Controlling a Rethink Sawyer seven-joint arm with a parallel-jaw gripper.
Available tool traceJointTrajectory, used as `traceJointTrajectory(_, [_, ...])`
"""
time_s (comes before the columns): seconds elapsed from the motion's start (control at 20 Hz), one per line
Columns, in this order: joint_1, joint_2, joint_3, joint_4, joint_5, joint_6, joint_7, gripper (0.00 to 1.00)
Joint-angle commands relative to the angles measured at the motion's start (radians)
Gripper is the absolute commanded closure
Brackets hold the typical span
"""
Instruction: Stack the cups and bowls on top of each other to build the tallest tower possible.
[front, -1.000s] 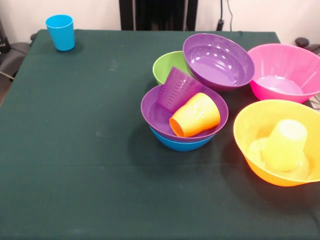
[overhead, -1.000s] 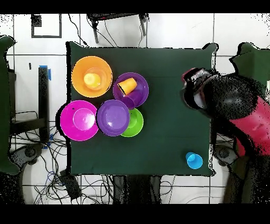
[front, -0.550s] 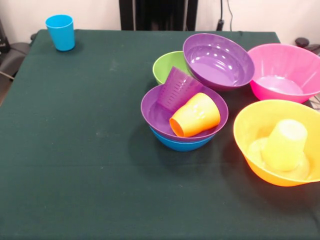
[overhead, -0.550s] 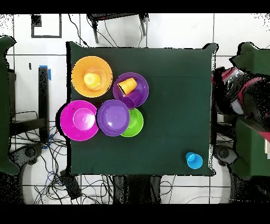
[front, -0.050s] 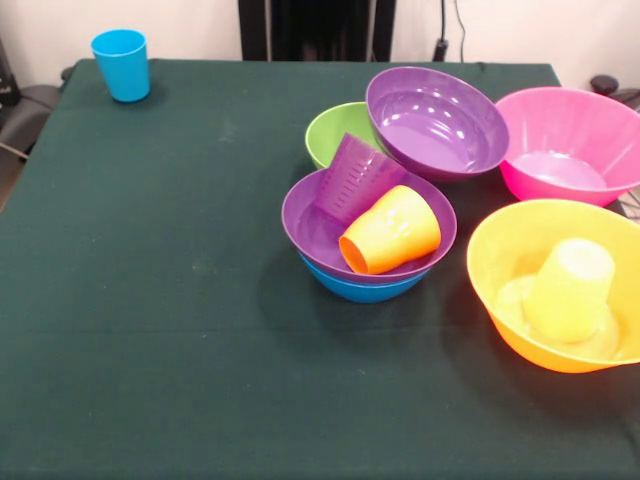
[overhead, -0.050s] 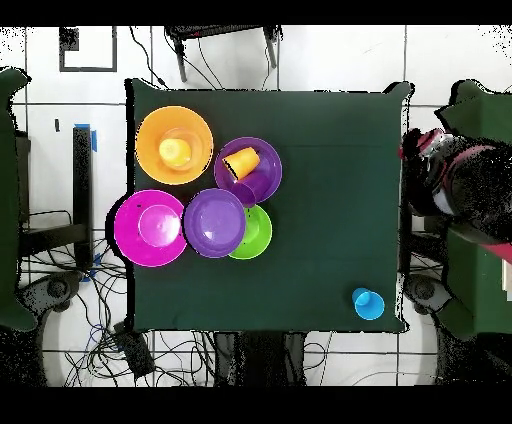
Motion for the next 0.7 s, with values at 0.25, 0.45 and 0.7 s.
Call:
traceJointTrajectory(0.25, [-0.249,0.186,0.303,-0.029,-0.168,0.087,-0.57,0.0])
traceJointTrajectory(0.45, [-0.287,0.269,0.347,-0.128,-0.188,0.196,-0.61,0.0])
traceJointTrajectory(0.7, [-0.289,0.334,0.38,-0.183,-0.191,0.22,-0.604,0.0])
